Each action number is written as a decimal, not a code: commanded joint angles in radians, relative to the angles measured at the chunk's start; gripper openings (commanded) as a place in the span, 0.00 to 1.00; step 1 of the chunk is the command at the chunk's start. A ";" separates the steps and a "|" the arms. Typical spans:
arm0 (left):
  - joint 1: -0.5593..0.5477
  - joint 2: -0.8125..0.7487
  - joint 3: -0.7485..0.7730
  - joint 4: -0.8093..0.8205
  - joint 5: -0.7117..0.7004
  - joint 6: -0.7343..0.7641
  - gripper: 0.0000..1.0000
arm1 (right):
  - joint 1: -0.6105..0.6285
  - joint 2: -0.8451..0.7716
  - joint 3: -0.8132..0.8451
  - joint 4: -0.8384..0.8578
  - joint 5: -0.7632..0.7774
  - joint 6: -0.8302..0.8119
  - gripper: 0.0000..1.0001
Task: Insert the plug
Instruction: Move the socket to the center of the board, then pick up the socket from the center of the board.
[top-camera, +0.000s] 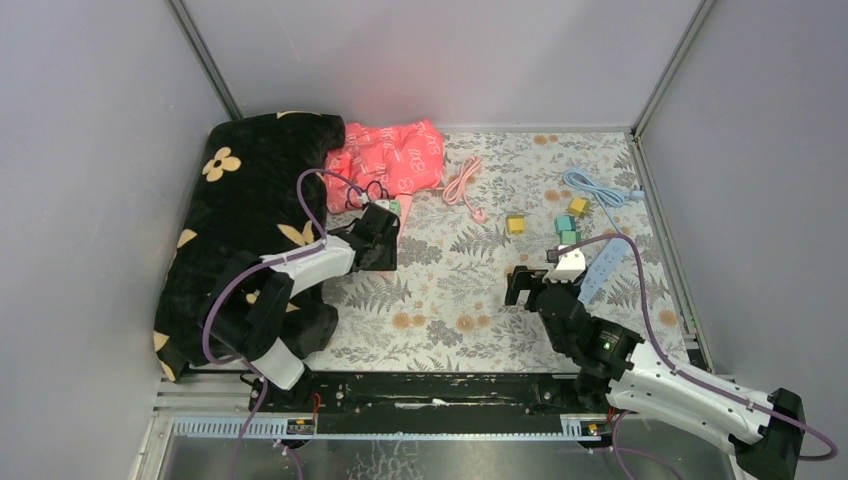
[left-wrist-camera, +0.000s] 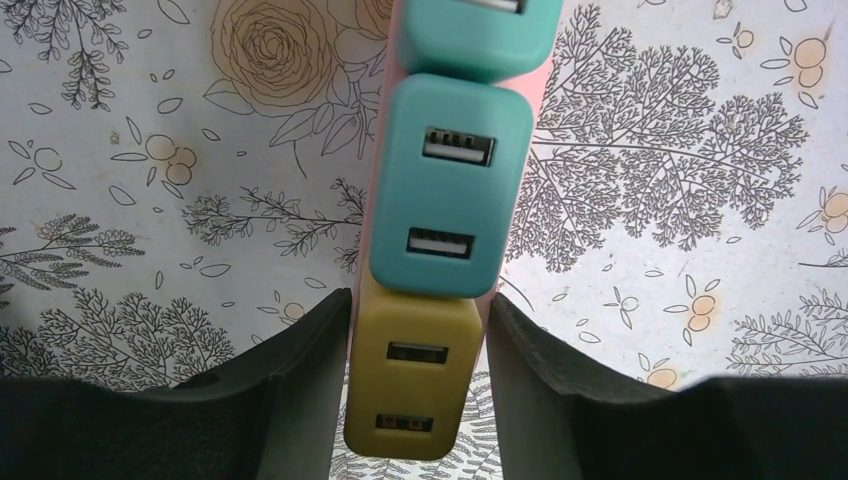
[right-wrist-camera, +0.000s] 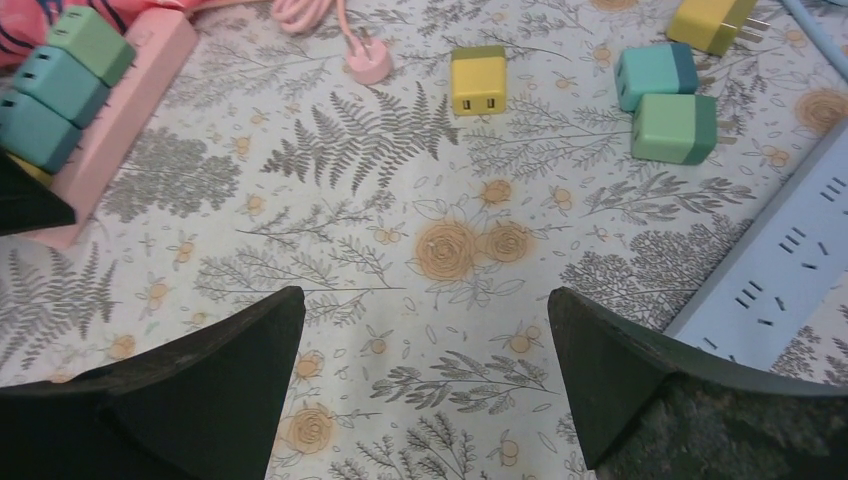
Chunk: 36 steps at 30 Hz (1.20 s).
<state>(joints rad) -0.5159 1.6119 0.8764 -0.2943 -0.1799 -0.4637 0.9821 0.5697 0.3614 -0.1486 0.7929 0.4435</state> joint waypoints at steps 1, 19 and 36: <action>0.038 -0.012 -0.011 0.039 -0.064 -0.020 0.60 | 0.007 0.061 0.072 -0.026 0.113 0.017 0.99; 0.037 -0.424 0.075 -0.177 0.074 -0.008 1.00 | -0.181 0.270 0.308 -0.249 0.005 0.030 0.99; 0.056 -0.527 0.355 -0.216 -0.062 0.293 1.00 | -0.590 0.415 0.453 -0.442 -0.184 0.063 0.99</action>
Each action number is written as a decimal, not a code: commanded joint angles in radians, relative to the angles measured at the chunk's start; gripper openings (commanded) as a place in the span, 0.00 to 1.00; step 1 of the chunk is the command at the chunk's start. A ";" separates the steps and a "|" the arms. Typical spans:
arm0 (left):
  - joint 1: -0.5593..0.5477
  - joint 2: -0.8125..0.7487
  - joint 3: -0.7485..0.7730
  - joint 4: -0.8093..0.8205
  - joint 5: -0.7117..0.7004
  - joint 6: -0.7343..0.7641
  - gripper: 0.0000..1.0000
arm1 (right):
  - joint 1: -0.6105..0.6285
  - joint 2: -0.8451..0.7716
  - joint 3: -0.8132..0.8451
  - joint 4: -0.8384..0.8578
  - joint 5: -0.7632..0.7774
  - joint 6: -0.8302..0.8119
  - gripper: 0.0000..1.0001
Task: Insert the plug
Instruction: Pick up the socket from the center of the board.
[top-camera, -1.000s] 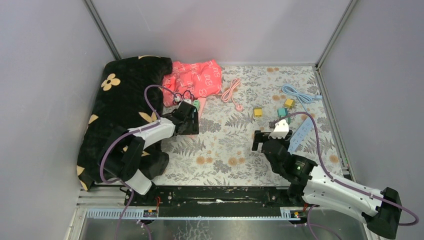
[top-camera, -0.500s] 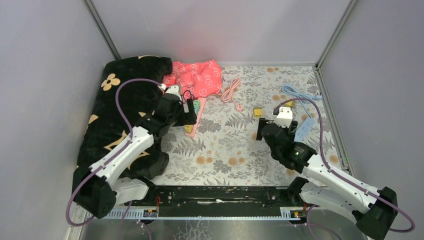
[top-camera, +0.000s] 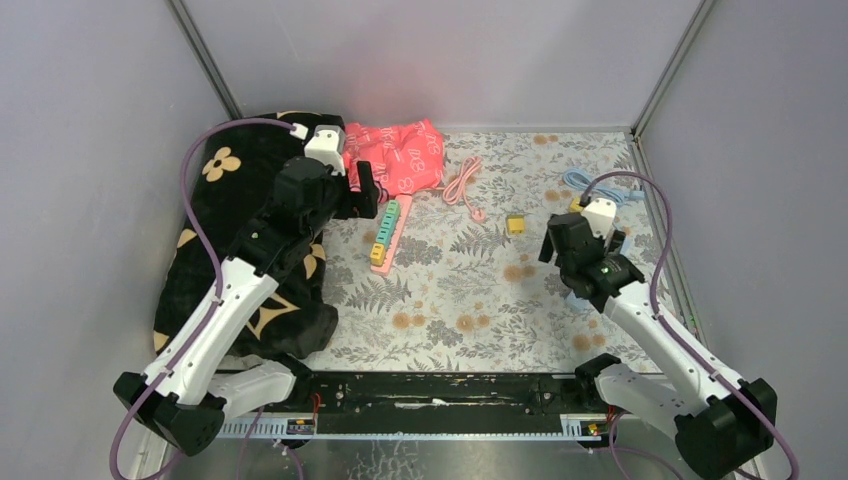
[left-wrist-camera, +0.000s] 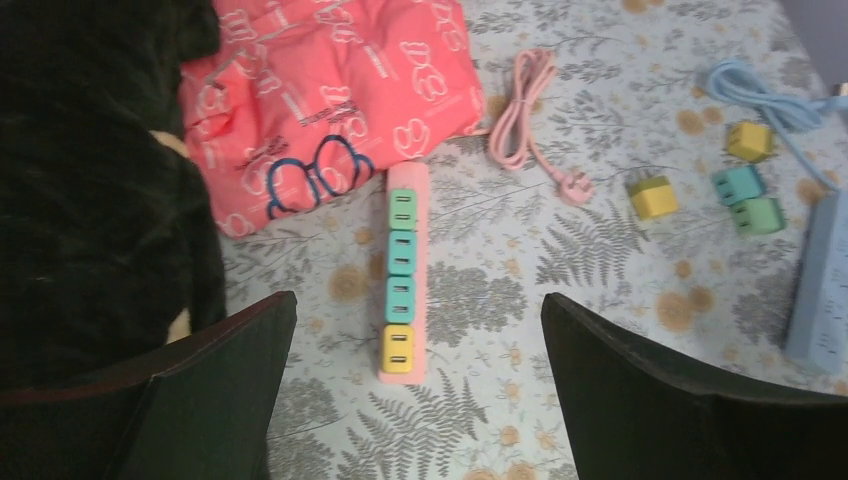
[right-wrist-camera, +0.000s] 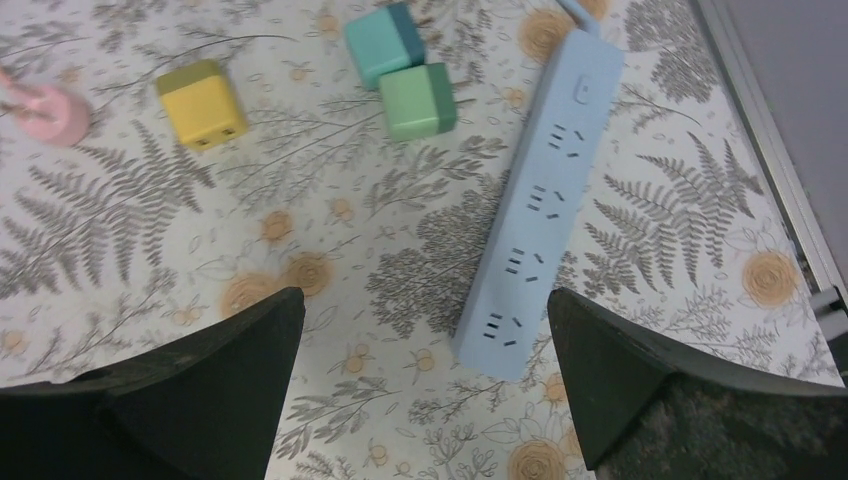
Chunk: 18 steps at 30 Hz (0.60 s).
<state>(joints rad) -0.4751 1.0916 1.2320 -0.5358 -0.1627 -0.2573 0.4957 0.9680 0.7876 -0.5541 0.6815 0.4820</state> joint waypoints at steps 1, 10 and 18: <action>0.018 -0.019 -0.024 0.046 -0.086 0.092 1.00 | -0.137 0.024 0.023 -0.034 -0.093 0.025 0.99; 0.032 -0.077 -0.152 0.100 -0.148 0.093 1.00 | -0.443 0.165 0.013 0.022 -0.303 0.050 0.99; -0.010 -0.069 -0.170 0.095 -0.192 0.080 1.00 | -0.581 0.296 0.011 0.103 -0.395 0.053 0.97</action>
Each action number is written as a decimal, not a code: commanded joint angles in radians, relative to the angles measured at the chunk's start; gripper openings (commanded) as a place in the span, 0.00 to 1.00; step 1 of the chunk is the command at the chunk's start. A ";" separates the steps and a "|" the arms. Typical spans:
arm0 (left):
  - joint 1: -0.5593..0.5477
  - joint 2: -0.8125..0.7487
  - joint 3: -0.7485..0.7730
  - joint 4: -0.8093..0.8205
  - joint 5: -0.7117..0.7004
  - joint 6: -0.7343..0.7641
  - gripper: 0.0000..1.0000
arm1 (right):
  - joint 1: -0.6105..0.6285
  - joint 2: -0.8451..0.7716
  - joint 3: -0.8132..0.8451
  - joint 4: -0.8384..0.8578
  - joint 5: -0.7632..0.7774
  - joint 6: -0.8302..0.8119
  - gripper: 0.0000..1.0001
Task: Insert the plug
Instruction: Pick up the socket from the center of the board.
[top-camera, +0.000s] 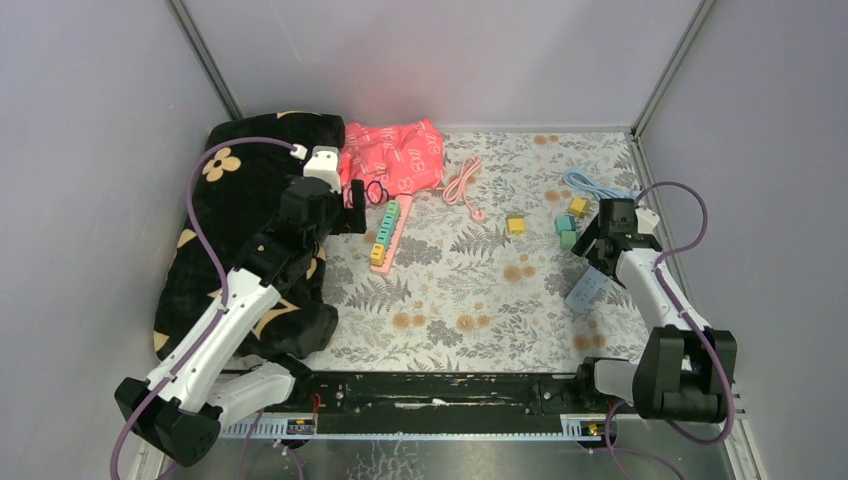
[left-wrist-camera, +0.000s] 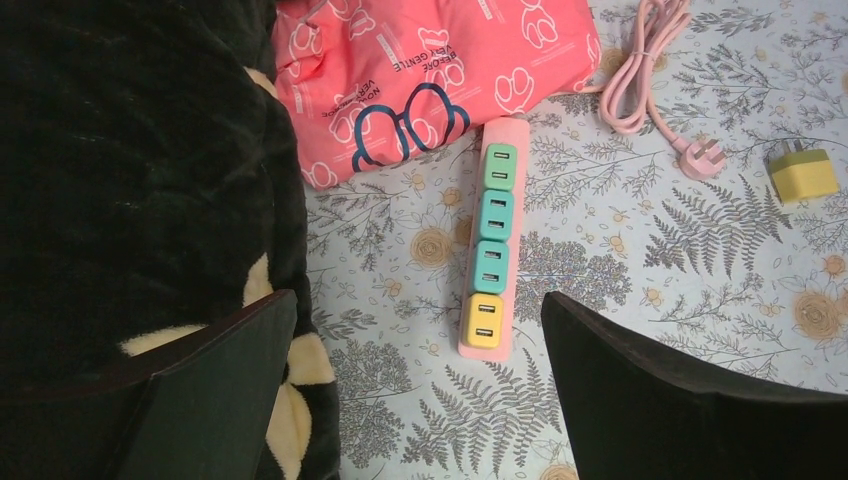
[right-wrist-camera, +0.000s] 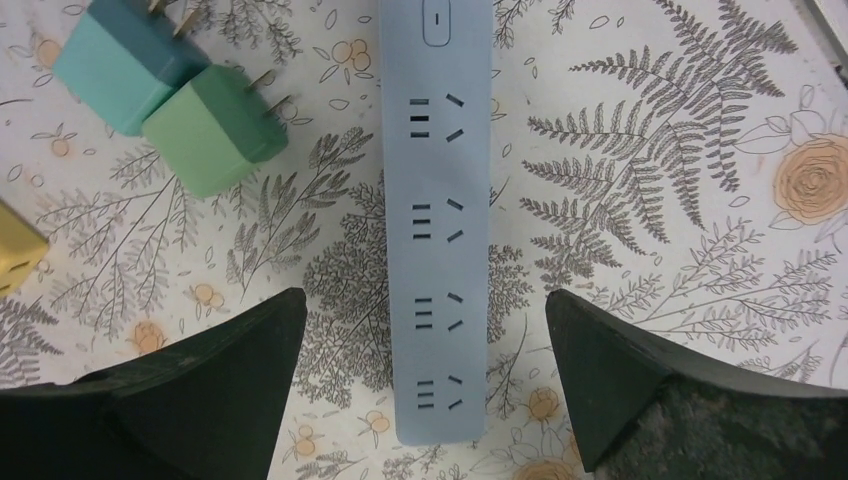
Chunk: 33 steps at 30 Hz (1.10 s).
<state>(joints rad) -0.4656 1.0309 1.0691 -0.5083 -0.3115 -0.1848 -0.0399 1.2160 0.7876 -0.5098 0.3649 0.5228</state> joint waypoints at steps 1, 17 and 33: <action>-0.028 -0.006 -0.009 0.068 -0.038 0.008 1.00 | -0.054 0.067 0.013 0.068 -0.087 0.012 0.96; -0.039 0.019 -0.010 0.059 -0.070 0.005 1.00 | -0.131 0.271 -0.040 0.202 -0.158 0.015 0.72; -0.028 0.047 -0.011 0.057 -0.054 0.002 1.00 | -0.133 0.188 0.056 0.174 -0.105 0.007 0.16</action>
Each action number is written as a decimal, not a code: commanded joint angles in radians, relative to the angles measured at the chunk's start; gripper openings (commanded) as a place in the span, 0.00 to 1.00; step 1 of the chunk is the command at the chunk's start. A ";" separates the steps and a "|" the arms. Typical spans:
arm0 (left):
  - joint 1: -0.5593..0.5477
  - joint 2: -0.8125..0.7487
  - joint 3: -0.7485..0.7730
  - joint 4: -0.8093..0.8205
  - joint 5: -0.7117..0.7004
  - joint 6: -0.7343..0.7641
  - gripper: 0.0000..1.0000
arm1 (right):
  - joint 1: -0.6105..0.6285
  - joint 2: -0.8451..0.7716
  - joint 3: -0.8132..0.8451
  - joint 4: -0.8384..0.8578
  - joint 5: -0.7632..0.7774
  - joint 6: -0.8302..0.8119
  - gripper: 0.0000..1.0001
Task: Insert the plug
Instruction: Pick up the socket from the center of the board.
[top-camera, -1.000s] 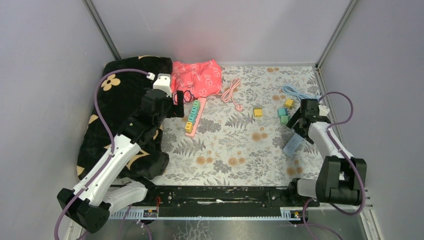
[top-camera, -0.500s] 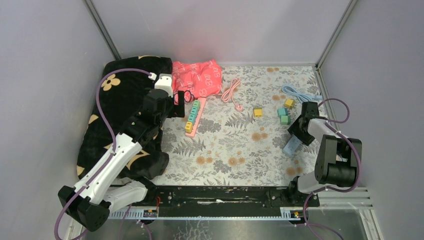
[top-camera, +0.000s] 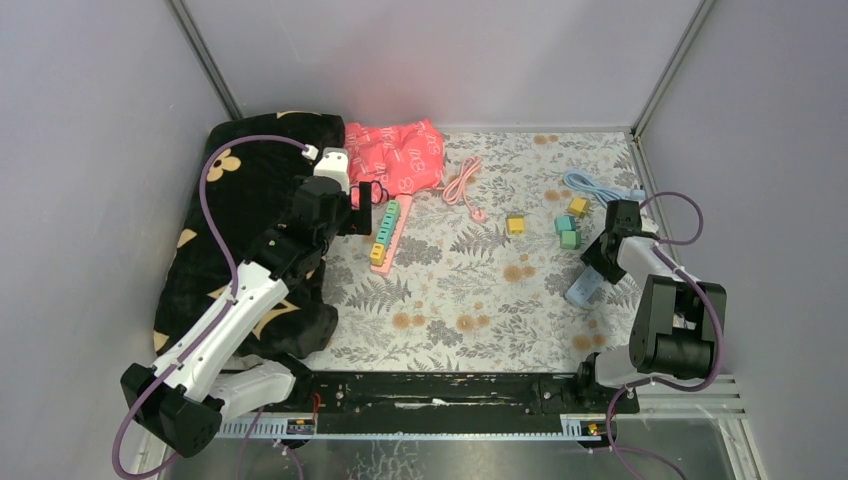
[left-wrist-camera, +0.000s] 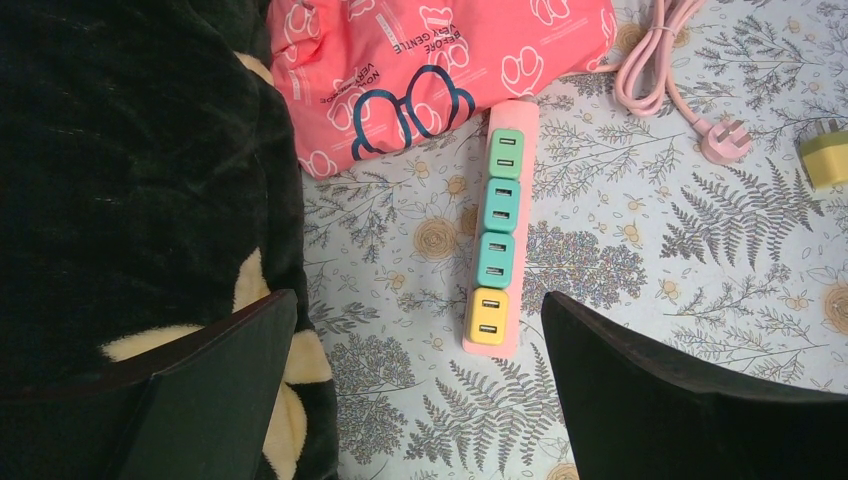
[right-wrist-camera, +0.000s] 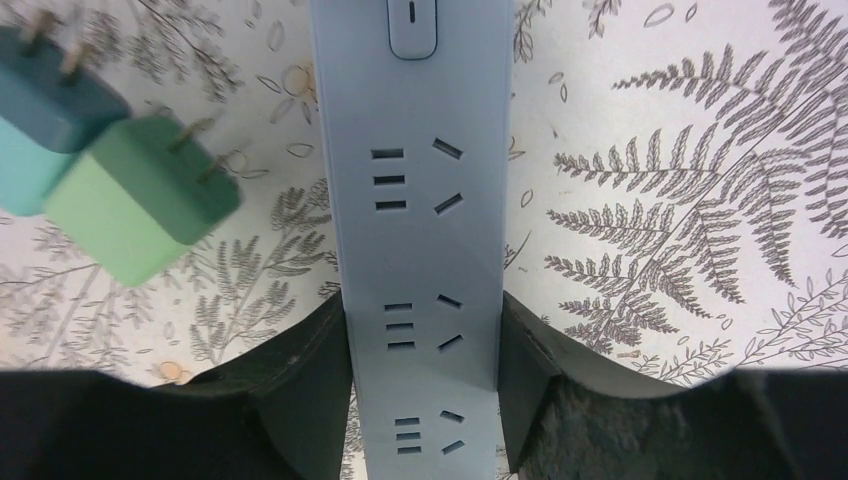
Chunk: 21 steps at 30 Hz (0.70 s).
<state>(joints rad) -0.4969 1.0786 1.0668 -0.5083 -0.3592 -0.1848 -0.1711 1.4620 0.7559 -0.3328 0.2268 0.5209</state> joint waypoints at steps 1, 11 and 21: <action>0.003 0.000 -0.008 0.058 -0.009 0.002 1.00 | -0.002 -0.062 0.107 -0.007 0.031 0.008 0.10; 0.004 -0.004 -0.005 0.056 -0.023 -0.003 1.00 | -0.002 -0.082 0.347 -0.028 -0.047 -0.041 0.00; 0.007 -0.005 -0.005 0.055 -0.023 -0.010 1.00 | 0.045 -0.013 0.471 0.047 -0.220 -0.047 0.00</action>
<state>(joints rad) -0.4965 1.0786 1.0668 -0.5083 -0.3637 -0.1864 -0.1658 1.4296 1.1473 -0.3828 0.0925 0.4938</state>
